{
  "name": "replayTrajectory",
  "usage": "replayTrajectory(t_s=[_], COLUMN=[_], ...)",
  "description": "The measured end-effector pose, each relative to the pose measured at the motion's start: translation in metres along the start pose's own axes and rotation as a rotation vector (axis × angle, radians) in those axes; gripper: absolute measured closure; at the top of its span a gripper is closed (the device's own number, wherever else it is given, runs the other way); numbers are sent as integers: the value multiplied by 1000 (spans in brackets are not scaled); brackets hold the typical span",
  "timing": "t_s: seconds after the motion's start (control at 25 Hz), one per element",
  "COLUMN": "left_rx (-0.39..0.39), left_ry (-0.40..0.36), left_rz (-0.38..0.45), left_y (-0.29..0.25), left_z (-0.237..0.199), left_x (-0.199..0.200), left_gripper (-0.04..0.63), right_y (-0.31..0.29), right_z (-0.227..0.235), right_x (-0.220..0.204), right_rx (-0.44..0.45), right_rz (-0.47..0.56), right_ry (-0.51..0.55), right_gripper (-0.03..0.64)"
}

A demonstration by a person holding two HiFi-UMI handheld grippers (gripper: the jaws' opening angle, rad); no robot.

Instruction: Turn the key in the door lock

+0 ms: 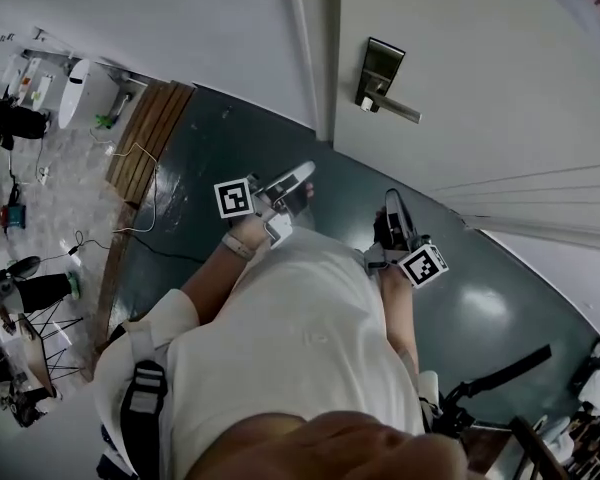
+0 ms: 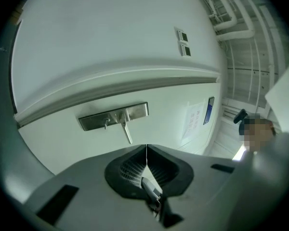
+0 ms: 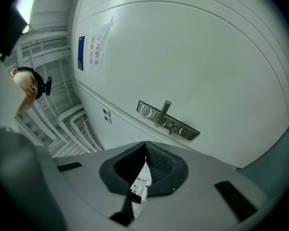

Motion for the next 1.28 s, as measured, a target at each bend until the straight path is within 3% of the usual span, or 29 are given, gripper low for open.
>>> replayTrajectory(t_s=[0.28,0.72,0.84,1.08,1.28], left_rx=[-1,-28,-38,-23,7], left_ry=[32,132,172,179,110], left_rz=[-36,-264,-305,-389,-500], left_y=[-48,-94,-105,-128,-136], left_z=[-27,-100,-110,-116,-131], left_x=[81,186,195,196,187], left_gripper=[586,586,587,587,585], right_y=[-88,-234,-248,-266,-270], right_z=[5,26,27,15,7], right_x=[-2,-41,-43,-37,-39], right_rx=[-52,-103,-115,-67,-20], right_rz=[-15,-30,-8,42,70], right_ry=[20,94,99,72,42], right_gripper=[592,594,594,594,592])
Point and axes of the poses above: the fingertips, and each gripper's own axes: y backward along the fingers, z to its right, x out of its top, the point moved 6 cm from there along y, backward along the fingers, and after that the axes turned 13 degrees about z, right-handed, at the moved point
